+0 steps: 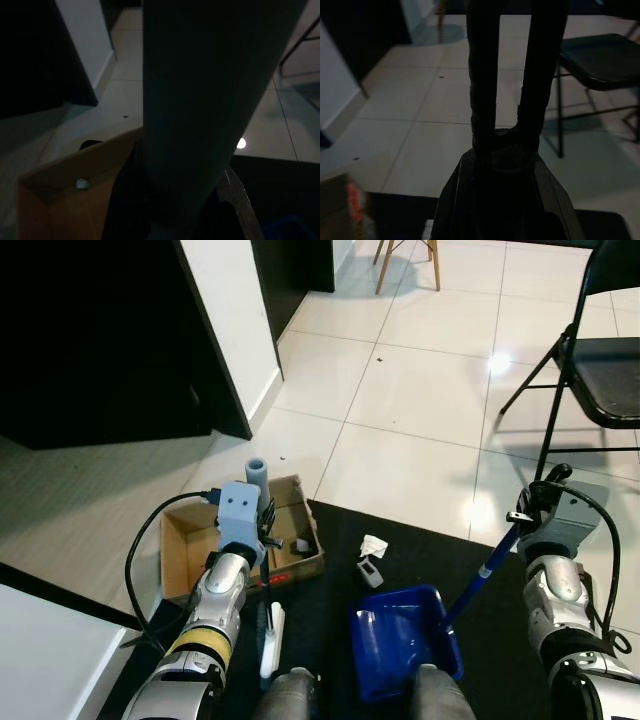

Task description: Sweep floor

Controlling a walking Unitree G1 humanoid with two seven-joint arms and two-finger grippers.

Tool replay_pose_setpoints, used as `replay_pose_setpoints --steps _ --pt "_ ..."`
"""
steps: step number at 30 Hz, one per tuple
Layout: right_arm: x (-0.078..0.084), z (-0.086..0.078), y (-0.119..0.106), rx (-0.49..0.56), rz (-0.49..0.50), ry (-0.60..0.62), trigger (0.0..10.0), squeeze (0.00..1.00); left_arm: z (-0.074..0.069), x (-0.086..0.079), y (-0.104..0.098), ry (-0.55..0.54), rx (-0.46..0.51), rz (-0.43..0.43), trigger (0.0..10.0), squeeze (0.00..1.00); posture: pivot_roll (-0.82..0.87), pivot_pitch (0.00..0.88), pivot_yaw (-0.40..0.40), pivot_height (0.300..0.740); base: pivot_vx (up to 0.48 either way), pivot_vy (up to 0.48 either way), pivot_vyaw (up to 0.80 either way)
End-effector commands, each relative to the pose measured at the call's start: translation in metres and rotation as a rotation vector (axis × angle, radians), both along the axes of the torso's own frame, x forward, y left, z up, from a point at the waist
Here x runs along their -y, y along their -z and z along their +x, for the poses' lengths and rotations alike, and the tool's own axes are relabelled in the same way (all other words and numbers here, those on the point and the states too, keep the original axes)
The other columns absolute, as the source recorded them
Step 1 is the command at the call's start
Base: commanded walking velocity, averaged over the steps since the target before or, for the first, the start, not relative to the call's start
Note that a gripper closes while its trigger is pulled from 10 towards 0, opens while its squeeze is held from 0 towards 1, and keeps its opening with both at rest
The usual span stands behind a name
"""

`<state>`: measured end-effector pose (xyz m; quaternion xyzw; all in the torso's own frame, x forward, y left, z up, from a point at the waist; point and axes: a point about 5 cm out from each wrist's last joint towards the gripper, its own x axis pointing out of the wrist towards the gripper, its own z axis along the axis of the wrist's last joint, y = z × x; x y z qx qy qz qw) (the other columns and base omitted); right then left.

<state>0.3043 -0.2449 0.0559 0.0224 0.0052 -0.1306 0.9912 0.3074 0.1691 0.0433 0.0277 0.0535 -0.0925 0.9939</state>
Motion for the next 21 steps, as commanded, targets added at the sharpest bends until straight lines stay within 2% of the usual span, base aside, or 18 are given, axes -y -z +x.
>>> replay_pose_setpoints --steps 1,9,14,15,16,18,21 --pt "0.003 0.002 -0.006 0.029 0.004 0.012 10.0 0.0 -0.014 0.002 0.022 -0.006 -0.105 -0.02 10.0 0.0 -0.02 0.105 0.016 0.74 0.0 0.0 0.0" --pt "0.012 0.005 -0.015 0.059 -0.013 0.03 10.0 0.0 -0.013 0.002 0.021 -0.004 -0.098 -0.017 10.0 0.0 -0.02 0.097 0.017 0.74 0.0 0.0 0.0" --pt "0.038 0.002 -0.025 0.059 -0.069 0.077 10.0 0.0 -0.013 0.001 0.019 -0.017 -0.077 -0.011 10.0 0.0 -0.03 0.097 0.018 0.74 0.0 0.0 0.0" --pt "0.053 -0.001 -0.031 0.056 -0.108 0.095 10.0 0.0 -0.012 0.0 0.017 -0.033 -0.062 -0.009 10.0 0.0 -0.03 0.104 0.02 0.74 0.0 0.0 0.0" --pt "0.053 -0.001 -0.031 0.056 -0.108 0.095 10.0 0.0 -0.012 0.0 0.017 -0.033 -0.062 -0.009 10.0 0.0 -0.03 0.104 0.02 0.74 0.0 0.0 0.0" --pt "0.065 -0.005 -0.036 0.057 -0.142 0.112 10.0 0.0 -0.011 -0.002 0.015 -0.053 -0.046 -0.013 10.0 0.0 -0.04 0.109 0.021 0.74 0.0 0.0 0.0" --pt "0.07 -0.006 -0.039 0.059 -0.153 0.12 10.0 0.0 -0.01 -0.003 0.014 -0.063 -0.038 -0.016 10.0 0.0 -0.04 0.113 0.022 0.74 0.0 0.0 0.0"
